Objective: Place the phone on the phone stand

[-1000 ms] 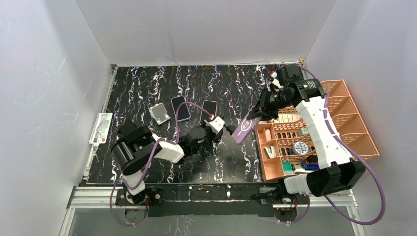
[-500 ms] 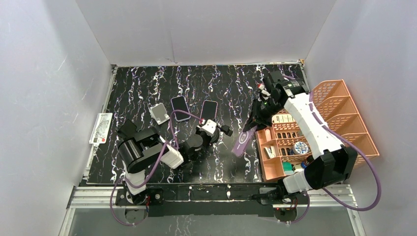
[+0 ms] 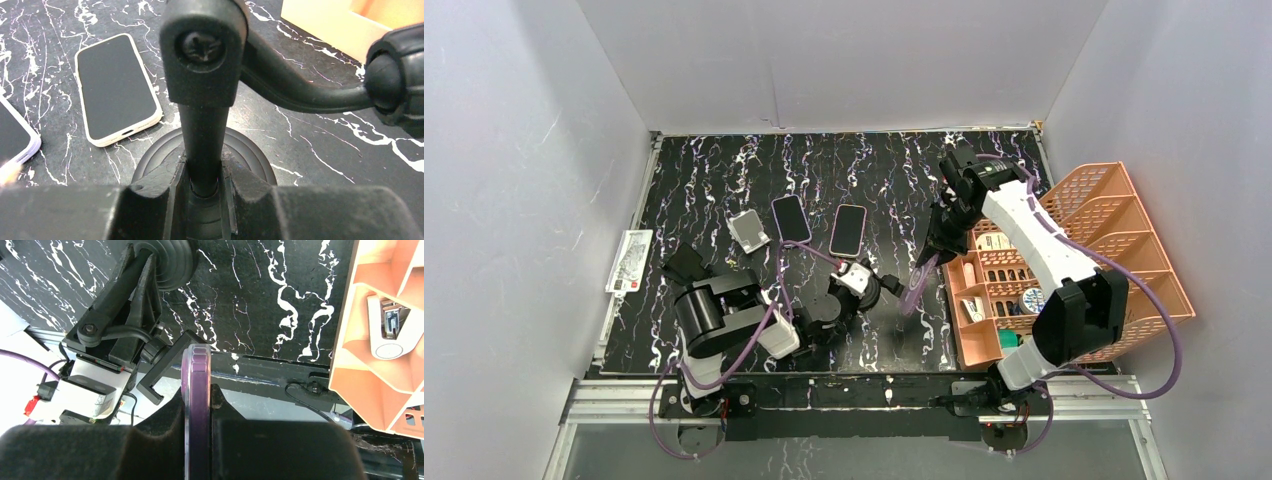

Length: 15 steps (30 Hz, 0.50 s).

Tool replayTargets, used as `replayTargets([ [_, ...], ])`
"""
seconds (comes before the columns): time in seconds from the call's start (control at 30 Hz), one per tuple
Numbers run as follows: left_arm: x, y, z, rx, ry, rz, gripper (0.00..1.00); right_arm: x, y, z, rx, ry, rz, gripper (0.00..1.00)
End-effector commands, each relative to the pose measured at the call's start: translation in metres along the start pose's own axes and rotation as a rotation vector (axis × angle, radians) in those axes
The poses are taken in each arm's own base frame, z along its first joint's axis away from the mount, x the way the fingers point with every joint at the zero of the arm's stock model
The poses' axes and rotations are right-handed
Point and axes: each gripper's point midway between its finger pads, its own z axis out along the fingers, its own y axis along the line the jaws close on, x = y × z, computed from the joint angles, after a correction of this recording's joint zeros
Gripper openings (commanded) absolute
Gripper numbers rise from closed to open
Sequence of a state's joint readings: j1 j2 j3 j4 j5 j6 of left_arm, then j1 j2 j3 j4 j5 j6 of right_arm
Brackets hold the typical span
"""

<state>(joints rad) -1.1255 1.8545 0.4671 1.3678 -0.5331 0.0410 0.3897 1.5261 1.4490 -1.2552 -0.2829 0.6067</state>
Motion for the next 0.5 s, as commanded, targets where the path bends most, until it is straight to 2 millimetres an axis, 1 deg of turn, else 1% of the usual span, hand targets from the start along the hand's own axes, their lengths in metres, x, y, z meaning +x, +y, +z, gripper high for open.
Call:
replayTargets([
  [0.0,-0.021,-0.005,-0.001,-0.018,-0.080,-0.050,0.00,-0.012,0.012,-0.004,-0.019,-0.051,0.010,0.01],
  [0.13,-0.020,-0.013,-0.001,0.000,-0.081,-0.042,0.00,-0.012,0.020,-0.001,-0.028,-0.046,0.013,0.01],
  [0.3,-0.009,-0.016,0.002,-0.021,-0.057,-0.011,0.00,-0.006,0.032,0.001,-0.017,-0.030,-0.004,0.01],
  [0.4,-0.004,-0.018,0.004,-0.025,-0.049,0.002,0.00,-0.002,0.031,0.008,0.017,-0.013,-0.009,0.01],
  [0.47,-0.003,-0.018,0.004,-0.035,-0.047,0.004,0.00,0.000,0.025,0.013,0.054,-0.003,-0.001,0.01],
])
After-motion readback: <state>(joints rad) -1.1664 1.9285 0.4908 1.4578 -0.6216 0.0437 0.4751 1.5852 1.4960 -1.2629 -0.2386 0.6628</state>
